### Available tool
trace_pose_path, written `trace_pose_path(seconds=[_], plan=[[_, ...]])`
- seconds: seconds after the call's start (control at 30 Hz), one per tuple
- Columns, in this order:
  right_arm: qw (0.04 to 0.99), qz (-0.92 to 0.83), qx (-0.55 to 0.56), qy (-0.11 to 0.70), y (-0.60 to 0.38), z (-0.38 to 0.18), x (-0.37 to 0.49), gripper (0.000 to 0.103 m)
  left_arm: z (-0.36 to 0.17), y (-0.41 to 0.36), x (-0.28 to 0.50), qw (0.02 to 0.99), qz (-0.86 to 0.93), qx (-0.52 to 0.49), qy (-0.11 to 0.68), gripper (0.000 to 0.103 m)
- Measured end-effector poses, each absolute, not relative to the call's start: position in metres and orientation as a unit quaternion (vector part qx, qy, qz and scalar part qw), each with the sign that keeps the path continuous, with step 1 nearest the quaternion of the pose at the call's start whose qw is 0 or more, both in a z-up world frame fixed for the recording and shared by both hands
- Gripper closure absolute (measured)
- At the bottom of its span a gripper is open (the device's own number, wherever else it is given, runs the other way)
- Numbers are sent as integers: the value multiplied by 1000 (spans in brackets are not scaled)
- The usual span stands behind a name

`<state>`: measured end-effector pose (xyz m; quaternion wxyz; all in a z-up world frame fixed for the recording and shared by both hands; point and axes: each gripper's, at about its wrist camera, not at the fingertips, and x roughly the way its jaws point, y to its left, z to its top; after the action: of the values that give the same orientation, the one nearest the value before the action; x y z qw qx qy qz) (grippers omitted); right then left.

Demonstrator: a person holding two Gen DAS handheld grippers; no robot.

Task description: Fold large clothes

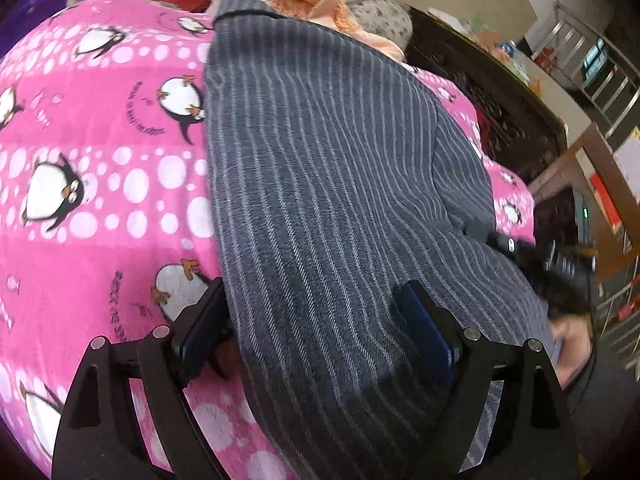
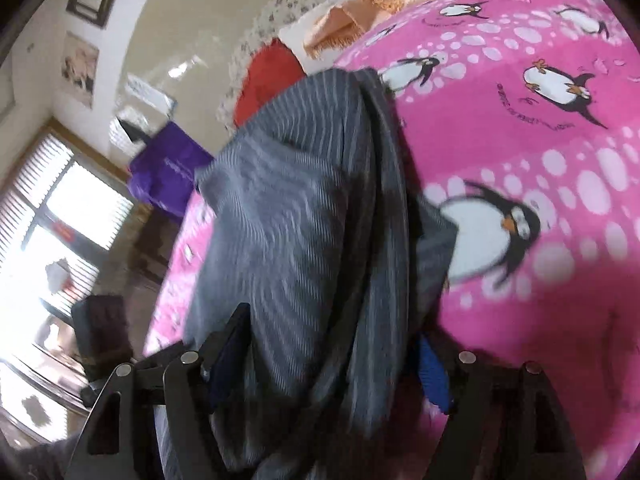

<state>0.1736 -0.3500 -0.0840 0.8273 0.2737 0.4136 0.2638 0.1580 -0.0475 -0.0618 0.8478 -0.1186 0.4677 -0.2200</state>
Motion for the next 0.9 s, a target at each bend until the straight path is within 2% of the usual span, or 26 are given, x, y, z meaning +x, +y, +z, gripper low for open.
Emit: trace_pose_path(seconds=[0.07, 0.17, 0.4, 0.57, 0.63, 0.67, 0.7, 0.73, 0.8, 0.9], plan=[[836, 262, 259, 407, -347, -83, 179, 37, -62, -50, 156, 852, -217, -112, 462, 18], [844, 260, 242, 402, -343, -83, 178, 40, -61, -51, 152, 861, -212, -105, 451, 24], [837, 241, 285, 401, -378, -87, 156, 40, -66, -42, 149, 859, -226, -129, 441, 22], [812, 303, 281, 412, -352, -90, 176, 40, -68, -41, 147, 859, -218, -130, 444, 21], [828, 296, 247, 406, -341, -85, 184, 47, -66, -42, 150, 856, -221, -130, 449, 21], [833, 294, 238, 404, -340, -85, 185, 49, -65, -43, 151, 856, -219, -129, 450, 27], [839, 293, 226, 399, -340, -87, 184, 55, -65, -42, 150, 859, -216, -129, 446, 38], [843, 291, 220, 396, -339, -88, 182, 57, -64, -42, 150, 860, -216, -131, 444, 41], [842, 286, 232, 394, -342, -92, 179, 61, -63, -40, 145, 868, -209, -133, 430, 60], [827, 286, 261, 408, -343, -96, 179, 68, -57, -40, 139, 879, -196, -129, 415, 74]])
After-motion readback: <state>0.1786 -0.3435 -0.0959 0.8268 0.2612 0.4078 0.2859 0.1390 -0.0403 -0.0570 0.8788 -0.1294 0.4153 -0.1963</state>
